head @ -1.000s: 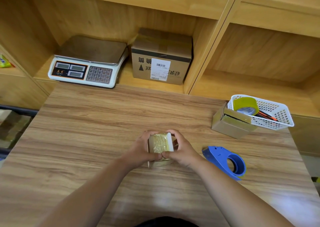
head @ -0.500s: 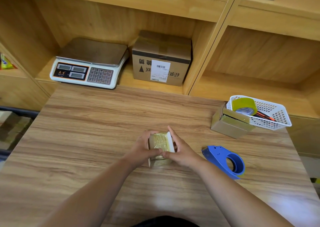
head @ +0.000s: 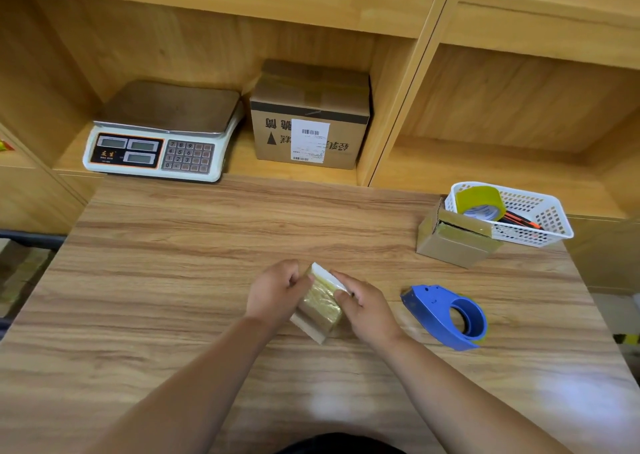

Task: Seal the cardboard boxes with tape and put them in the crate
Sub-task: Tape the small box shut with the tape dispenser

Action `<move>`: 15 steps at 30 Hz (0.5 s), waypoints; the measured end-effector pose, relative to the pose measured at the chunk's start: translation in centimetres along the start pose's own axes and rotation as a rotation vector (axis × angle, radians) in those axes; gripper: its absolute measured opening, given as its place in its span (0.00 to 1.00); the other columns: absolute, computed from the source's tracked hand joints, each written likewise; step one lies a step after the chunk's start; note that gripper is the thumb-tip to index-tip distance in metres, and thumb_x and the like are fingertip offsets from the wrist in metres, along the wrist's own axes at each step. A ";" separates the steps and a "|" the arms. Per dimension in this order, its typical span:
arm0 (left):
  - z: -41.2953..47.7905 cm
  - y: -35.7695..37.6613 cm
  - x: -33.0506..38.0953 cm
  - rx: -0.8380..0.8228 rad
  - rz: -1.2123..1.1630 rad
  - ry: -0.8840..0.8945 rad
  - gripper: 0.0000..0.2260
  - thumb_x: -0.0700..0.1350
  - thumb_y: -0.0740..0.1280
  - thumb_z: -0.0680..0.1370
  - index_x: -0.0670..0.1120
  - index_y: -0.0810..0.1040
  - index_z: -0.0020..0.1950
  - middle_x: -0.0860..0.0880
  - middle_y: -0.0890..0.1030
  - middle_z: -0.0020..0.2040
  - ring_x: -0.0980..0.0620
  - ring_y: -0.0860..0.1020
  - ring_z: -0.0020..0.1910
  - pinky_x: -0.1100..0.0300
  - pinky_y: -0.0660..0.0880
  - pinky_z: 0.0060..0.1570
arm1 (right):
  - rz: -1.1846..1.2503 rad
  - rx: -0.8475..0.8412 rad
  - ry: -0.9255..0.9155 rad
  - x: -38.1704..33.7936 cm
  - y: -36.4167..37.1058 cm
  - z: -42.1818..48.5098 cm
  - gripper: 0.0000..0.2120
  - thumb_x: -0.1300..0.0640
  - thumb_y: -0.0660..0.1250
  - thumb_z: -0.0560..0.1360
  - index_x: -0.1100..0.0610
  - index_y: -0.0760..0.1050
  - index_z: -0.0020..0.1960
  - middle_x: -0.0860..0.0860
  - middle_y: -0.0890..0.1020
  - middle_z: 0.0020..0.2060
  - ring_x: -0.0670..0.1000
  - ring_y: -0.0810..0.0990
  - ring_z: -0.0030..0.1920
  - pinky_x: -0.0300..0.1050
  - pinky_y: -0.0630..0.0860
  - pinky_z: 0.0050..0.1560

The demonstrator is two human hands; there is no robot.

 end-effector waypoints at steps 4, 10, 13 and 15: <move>-1.2 -0.2 0.5 0.028 0.194 0.120 0.21 0.49 0.67 0.76 0.50 0.60 0.28 0.54 0.66 0.24 0.58 0.66 0.26 0.66 0.59 0.26 | -0.058 0.100 -0.044 -0.4 -0.4 0.3 0.15 0.60 0.61 0.79 0.50 0.77 0.63 0.46 0.80 0.56 0.47 0.75 0.60 0.48 0.68 0.65; -1.2 -0.5 0.0 0.003 0.068 0.075 0.10 0.48 0.71 0.72 0.56 0.70 0.43 0.61 0.71 0.40 0.63 0.70 0.42 0.67 0.65 0.41 | -0.136 0.034 -0.023 -0.3 0.9 0.6 0.23 0.46 0.69 0.73 0.49 0.72 0.67 0.42 0.75 0.60 0.43 0.70 0.64 0.42 0.64 0.66; -1.0 0.2 0.0 -0.121 0.025 0.113 0.18 0.49 0.67 0.75 0.52 0.72 0.64 0.62 0.70 0.53 0.60 0.68 0.55 0.67 0.62 0.54 | -0.078 0.106 0.000 -0.4 1.0 0.6 0.18 0.43 0.71 0.71 0.48 0.76 0.58 0.38 0.76 0.51 0.40 0.74 0.55 0.36 0.69 0.57; -1.1 0.5 -0.4 -0.169 -0.030 0.104 0.19 0.52 0.65 0.76 0.52 0.72 0.67 0.61 0.71 0.52 0.60 0.68 0.56 0.66 0.62 0.54 | -0.077 0.107 0.003 -0.4 1.0 0.8 0.14 0.43 0.71 0.71 0.46 0.76 0.53 0.39 0.78 0.46 0.40 0.76 0.50 0.40 0.72 0.53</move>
Point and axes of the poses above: each hand's wrist, its own z-axis towards the middle knuckle, its own y-axis out of the palm, x = y × z, the point moved 4 cm from there along z, towards the middle knuckle
